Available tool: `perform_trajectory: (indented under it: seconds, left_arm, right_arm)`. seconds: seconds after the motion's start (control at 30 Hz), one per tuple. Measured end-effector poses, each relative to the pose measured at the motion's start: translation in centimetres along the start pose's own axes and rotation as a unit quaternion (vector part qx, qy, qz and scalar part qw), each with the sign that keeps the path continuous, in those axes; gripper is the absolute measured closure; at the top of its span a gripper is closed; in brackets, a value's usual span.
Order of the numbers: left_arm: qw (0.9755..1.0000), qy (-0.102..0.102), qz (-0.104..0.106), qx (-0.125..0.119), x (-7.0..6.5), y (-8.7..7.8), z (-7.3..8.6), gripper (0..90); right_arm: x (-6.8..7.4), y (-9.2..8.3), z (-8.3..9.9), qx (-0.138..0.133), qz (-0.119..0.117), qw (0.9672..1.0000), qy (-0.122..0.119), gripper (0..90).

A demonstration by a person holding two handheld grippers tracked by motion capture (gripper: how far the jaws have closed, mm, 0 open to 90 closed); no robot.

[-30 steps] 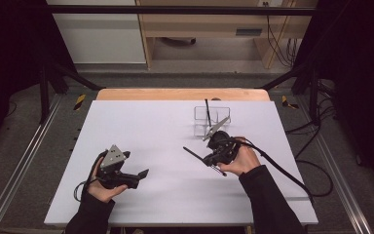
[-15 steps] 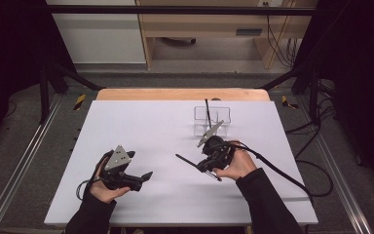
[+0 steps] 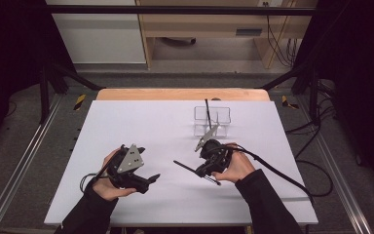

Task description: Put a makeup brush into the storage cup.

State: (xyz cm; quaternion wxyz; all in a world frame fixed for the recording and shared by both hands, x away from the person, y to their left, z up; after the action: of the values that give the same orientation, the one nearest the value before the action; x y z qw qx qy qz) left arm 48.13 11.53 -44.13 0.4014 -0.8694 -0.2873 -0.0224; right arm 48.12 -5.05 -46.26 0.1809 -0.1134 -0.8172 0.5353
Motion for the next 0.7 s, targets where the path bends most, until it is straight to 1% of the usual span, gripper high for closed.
perform_trajectory:
  seconds: [0.1, 0.17, 0.3, 0.4, 0.47, 0.53, 0.57, 0.6, 0.7]
  left_arm:
    - [0.9997, 0.022, 0.002, 0.007, -0.4, 0.2, -0.7, 7.5]
    - [0.9991, 0.038, 0.002, 0.017, -0.6, 0.4, -1.0, 7.5]
    - [0.9979, 0.058, 0.005, 0.027, -1.2, 0.9, -1.4, 7.9]
    - [0.9963, 0.076, 0.006, 0.038, -1.6, 1.3, -1.5, 8.3]
    - [0.9948, 0.091, 0.004, 0.046, -1.8, 1.6, -1.6, 8.3]
    - [0.9940, 0.098, 0.004, 0.048, -2.0, 1.8, -1.8, 8.5]
    - [0.9932, 0.105, 0.003, 0.050, -2.1, 1.8, -1.9, 8.7]
    - [0.9930, 0.107, 0.004, 0.050, -2.2, 1.9, -2.0, 9.0]
    - [0.9912, 0.122, 0.005, 0.052, -2.6, 2.1, -2.4, 9.4]
  right_arm:
    - [0.1, 0.0, 0.0, 0.002, -0.003, 1.0000, -0.001, 84.5]
    - [0.2, 0.0, 0.0, 0.000, -0.005, 1.0000, -0.002, 84.5]
    - [0.2, 0.0, 0.1, 0.003, -0.008, 1.0000, -0.003, 84.5]
    - [0.3, 0.0, 0.1, 0.003, -0.012, 0.9999, -0.002, 84.5]
    - [0.4, 0.0, 0.1, 0.005, -0.014, 0.9999, 0.001, 84.5]
    - [0.3, 0.0, 0.1, 0.005, -0.014, 0.9999, 0.000, 84.5]
    - [0.3, 0.0, 0.0, 0.004, -0.015, 0.9999, 0.002, 84.5]
    - [0.3, 0.0, 0.0, 0.004, -0.016, 0.9999, 0.003, 84.5]
    - [0.3, 0.1, 0.0, 0.006, -0.018, 0.9998, 0.003, 84.5]
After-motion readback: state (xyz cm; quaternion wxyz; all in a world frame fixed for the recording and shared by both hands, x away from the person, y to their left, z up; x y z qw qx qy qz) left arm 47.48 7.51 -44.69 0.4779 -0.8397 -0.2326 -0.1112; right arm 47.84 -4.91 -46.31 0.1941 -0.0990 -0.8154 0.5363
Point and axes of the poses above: each handheld gripper's, and its own axes: y roughly forward along the jaws, z roughly out of its underside, x roughly to its left, the point moved 10 cm from there along y, roughly forward along the jaws, and after that the axes turned 6 degrees about x, right-handed, at the moved point
